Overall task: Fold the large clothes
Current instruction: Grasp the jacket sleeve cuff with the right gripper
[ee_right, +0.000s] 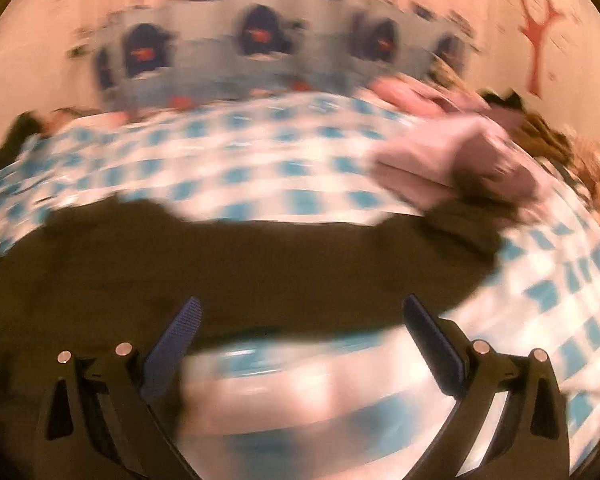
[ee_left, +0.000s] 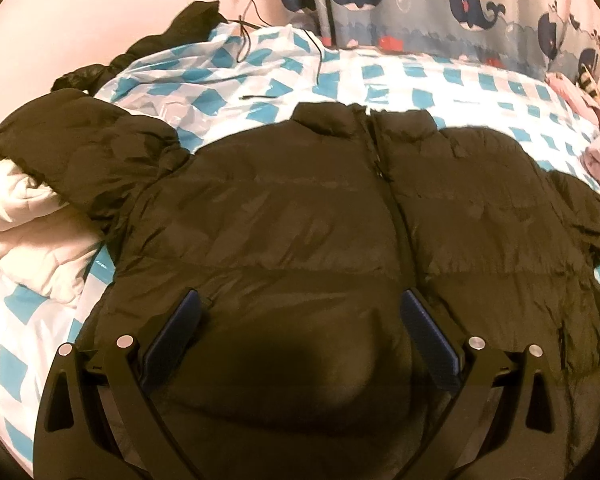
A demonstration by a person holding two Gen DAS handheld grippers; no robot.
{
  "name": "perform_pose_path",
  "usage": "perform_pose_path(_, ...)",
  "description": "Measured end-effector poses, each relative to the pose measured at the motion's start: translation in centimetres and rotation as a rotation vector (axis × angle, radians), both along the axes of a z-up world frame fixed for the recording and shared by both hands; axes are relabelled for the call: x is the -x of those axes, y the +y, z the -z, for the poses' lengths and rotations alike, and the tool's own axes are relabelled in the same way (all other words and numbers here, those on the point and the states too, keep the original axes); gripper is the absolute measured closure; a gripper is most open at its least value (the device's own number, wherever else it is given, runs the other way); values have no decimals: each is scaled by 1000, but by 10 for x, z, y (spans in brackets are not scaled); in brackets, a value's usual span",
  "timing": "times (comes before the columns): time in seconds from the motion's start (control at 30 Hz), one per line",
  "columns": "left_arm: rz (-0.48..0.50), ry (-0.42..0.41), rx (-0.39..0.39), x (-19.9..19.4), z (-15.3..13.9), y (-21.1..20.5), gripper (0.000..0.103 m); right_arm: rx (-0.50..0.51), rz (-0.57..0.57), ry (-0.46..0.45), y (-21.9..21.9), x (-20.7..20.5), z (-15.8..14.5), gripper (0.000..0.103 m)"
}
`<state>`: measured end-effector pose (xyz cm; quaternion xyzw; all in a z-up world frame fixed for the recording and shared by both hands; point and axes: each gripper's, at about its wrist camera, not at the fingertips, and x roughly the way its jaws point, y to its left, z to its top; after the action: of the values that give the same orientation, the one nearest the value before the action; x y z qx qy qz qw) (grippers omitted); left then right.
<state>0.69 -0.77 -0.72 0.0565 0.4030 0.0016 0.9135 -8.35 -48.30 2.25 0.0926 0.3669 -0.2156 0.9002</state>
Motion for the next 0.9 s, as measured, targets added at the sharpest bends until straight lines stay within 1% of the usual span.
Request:
perform_pose_path(0.07,-13,-11,8,0,-1,2,7,-81,83,29,-80,0,13,6)
perform_pose_path(0.13,-32,-16,24,-3,0,6,7,-164,155,23,-139,2,24,6)
perform_pose_path(0.2,-49,-12,45,-6,2,10,7,-237,230,11,-191,6,40,6)
perform_pose_path(0.27,-65,0,61,-9,6,14,7,-296,253,0,-222,5,57,6)
perform_pose_path(0.33,-77,20,85,-13,11,19,7,-325,244,-4,-234,1,67,6)
perform_pose_path(0.4,-87,43,119,-16,15,24,7,-317,240,23,-240,-9,79,6)
perform_pose_path(0.47,-94,55,134,-18,19,26,7,-309,229,62,-243,-20,90,6)
perform_pose_path(0.53,-99,61,131,-18,23,26,7,-313,204,63,-243,-26,97,6)
perform_pose_path(0.6,-98,59,119,-18,24,24,7,-303,205,69,-245,-32,101,6)
perform_pose_path(0.67,-90,59,101,-18,26,20,7,-326,197,50,-248,-31,103,7)
perform_pose_path(0.7,-86,62,94,-19,28,18,7,-341,191,37,-250,-30,104,11)
perform_pose_path(0.73,-83,64,90,-18,28,17,7,-353,182,22,-251,-28,104,25)
perform_pose_path(0.77,-80,67,86,-19,29,15,7,-361,180,18,-253,-27,105,35)
perform_pose_path(0.8,-78,67,85,-18,29,15,7,-360,184,22,-255,-25,105,49)
perform_pose_path(0.83,-77,66,81,-18,29,14,7,-366,186,16,-258,-21,106,57)
perform_pose_path(0.87,-76,65,80,-18,29,14,7,-380,189,6,-262,-17,106,61)
perform_pose_path(0.9,-76,65,80,-18,29,14,7,-418,197,-15,-268,-9,107,62)
